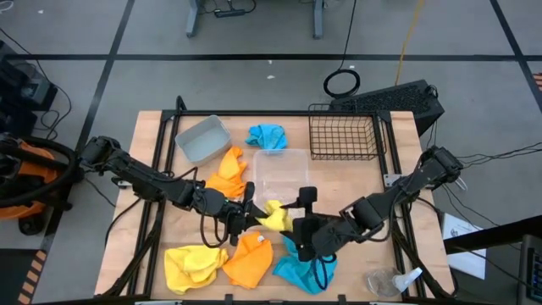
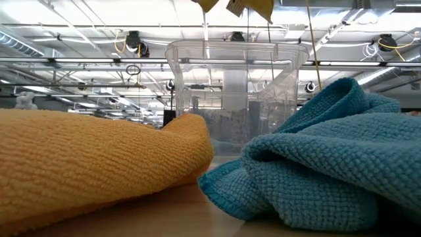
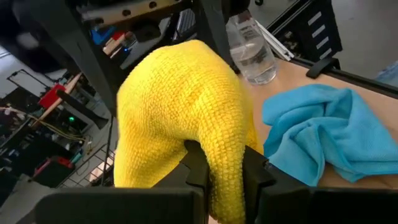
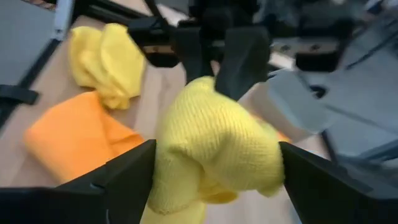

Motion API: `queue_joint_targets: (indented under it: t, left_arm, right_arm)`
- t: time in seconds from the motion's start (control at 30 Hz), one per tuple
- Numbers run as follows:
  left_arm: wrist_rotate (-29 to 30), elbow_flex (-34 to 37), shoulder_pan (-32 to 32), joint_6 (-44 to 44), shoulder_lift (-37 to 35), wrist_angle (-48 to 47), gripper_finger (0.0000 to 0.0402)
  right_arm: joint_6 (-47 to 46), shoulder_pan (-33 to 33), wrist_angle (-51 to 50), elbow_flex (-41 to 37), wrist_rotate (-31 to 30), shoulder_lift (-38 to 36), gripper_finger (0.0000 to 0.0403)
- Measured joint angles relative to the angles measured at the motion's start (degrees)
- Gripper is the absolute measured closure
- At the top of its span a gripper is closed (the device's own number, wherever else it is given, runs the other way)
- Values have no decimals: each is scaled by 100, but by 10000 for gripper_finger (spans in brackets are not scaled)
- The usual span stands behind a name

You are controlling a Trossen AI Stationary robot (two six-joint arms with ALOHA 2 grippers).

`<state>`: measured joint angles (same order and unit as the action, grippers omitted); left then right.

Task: Sort microfiber towel by color & place in baskets
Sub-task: Put the right yellow towel into the gray bin

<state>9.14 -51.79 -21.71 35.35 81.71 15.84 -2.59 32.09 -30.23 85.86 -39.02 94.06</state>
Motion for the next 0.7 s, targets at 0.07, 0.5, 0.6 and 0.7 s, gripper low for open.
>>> queue_joint_targets:
  t: [0.07,0.5,0.6,0.7]
  left_arm:
    - [-24,-2,-4,-2,-2,-2,362]
    - [-187,-2,-4,-13,-2,-27,362]
    - [-185,-2,-4,-19,-2,-35,362]
    - [-61,-2,-4,-20,-2,-37,362]
  right_arm:
    - [200,95,185,0,-116,-5,84]
    - [631,-135,548,0,610,184,85]
    - [250,-195,389,-2,751,236,85]
    - [-253,-203,165,0,745,236,85]
